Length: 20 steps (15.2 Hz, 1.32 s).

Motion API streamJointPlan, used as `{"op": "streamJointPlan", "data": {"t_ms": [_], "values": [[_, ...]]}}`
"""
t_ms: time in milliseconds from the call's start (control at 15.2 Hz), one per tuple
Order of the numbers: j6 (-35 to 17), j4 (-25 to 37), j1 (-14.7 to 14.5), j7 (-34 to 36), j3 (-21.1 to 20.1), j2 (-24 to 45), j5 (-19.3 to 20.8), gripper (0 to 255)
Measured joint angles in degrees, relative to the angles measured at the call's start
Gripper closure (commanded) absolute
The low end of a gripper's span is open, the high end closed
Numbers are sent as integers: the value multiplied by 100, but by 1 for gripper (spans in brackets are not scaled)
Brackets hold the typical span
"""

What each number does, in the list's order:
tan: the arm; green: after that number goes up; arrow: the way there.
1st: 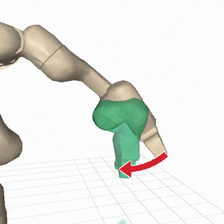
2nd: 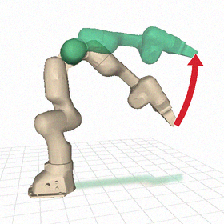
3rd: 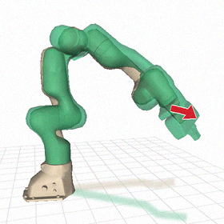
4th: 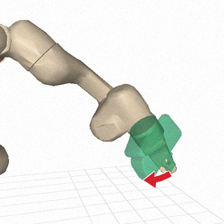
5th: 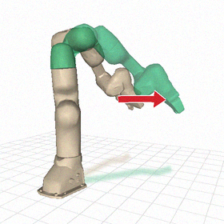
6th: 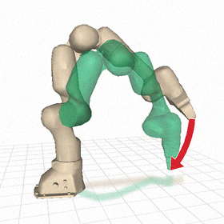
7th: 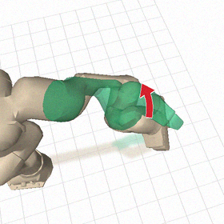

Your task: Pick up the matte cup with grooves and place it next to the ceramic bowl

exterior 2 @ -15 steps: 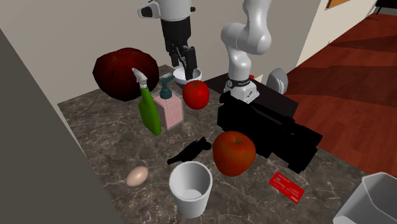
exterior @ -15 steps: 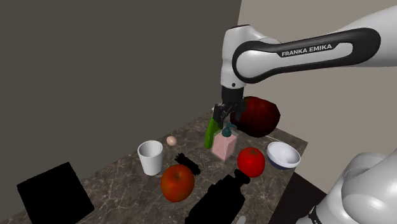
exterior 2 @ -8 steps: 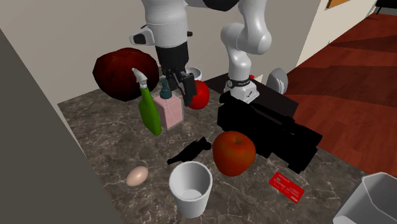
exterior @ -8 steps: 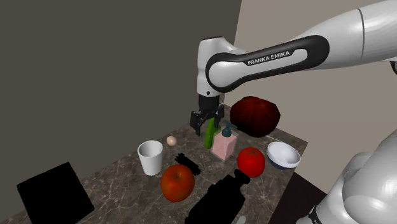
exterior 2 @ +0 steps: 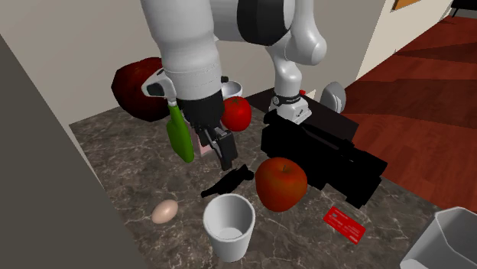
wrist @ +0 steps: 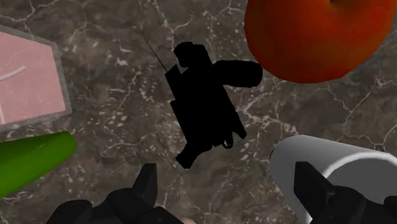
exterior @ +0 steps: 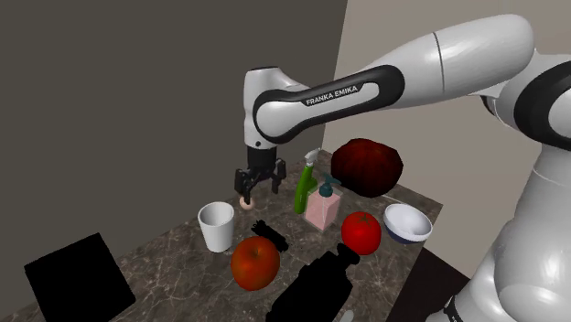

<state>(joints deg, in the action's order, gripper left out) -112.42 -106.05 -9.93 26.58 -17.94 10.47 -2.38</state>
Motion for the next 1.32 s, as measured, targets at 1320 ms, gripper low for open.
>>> {"op": "streamJointPlan", "data": {"t_ms": [1320], "values": [[-478,1218,-460,341,-87,1636,280,0]]}}
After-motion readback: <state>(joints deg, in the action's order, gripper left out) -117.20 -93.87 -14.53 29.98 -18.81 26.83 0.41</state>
